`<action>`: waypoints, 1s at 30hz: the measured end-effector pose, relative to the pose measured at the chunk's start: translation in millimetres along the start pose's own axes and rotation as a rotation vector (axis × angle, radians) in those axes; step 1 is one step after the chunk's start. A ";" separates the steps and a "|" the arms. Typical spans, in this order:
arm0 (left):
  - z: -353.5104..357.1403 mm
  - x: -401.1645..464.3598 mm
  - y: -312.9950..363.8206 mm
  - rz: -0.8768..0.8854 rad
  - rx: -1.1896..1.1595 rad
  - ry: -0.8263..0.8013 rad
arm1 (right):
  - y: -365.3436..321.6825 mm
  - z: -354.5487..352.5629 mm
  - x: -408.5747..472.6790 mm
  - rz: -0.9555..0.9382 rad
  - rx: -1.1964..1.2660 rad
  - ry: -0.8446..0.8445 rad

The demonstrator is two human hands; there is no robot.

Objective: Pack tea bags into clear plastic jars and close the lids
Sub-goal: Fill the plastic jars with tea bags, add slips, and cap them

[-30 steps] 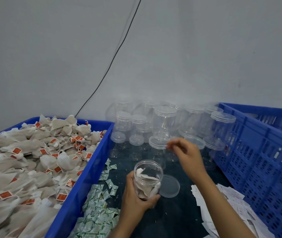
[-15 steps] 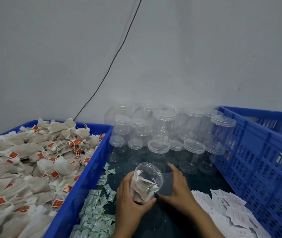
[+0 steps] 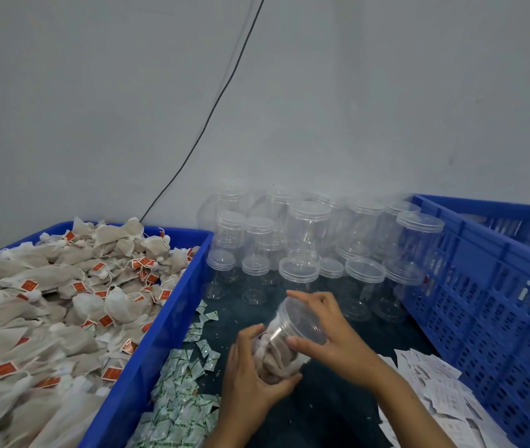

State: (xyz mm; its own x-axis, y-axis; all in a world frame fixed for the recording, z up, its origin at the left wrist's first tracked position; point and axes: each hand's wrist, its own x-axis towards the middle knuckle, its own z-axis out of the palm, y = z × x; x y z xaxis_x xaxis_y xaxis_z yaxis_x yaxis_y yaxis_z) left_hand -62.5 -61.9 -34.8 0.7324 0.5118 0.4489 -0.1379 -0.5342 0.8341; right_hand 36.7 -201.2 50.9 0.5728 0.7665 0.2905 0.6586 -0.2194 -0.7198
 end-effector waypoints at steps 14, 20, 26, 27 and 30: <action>-3.3 7.1 11.2 -0.272 -0.744 -0.111 | 11.0 26.4 -10.1 0.116 0.365 0.370; -5.8 5.2 18.9 -0.531 -0.889 -0.148 | -1.9 24.6 -11.2 -0.016 0.283 0.334; -18.3 6.1 22.7 -0.821 -1.124 -0.500 | -7.9 12.9 -9.3 -0.200 0.196 0.235; -18.7 7.2 22.4 -0.852 -1.163 -0.556 | -7.8 9.7 -8.4 -0.209 0.190 0.212; -20.1 8.1 20.6 -0.923 -1.256 -0.686 | -6.6 0.1 -6.2 -0.199 0.201 0.146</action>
State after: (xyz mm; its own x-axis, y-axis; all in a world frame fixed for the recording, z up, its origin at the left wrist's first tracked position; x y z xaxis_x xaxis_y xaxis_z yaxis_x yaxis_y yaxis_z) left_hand -72.8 -55.2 -7.5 0.9500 -0.2178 -0.2237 0.3099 0.7452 0.5905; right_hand 28.7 -204.4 53.7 0.5159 0.6847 0.5149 0.6633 0.0611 -0.7458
